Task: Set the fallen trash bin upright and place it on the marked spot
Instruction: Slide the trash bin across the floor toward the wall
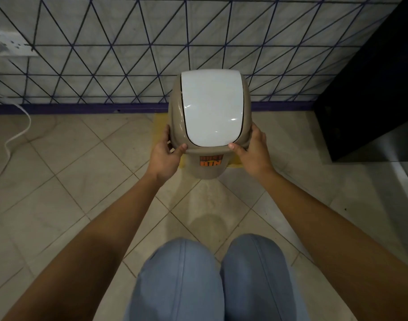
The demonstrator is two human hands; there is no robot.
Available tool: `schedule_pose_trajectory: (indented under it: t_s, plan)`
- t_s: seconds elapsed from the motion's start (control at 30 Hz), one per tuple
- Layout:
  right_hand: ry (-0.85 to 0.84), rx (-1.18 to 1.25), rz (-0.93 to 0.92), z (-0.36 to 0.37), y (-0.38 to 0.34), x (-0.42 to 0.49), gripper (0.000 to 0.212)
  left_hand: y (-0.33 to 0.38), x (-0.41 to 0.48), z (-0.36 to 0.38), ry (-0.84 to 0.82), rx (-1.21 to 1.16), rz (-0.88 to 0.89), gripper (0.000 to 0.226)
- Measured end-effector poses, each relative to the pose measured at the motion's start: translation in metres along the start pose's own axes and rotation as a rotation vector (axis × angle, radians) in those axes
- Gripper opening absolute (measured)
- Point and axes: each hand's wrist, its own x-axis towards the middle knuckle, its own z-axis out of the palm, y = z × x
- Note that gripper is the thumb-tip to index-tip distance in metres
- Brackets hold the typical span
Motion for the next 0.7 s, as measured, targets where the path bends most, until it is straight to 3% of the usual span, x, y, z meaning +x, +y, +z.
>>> schedule_pose_trajectory:
  t_s: [0.7]
  plan:
    - [0.048, -0.008, 0.014, 0.021, -0.012, 0.020, 0.082, 0.004, 0.036, -0.018, -0.036, -0.076, 0.010, 0.068]
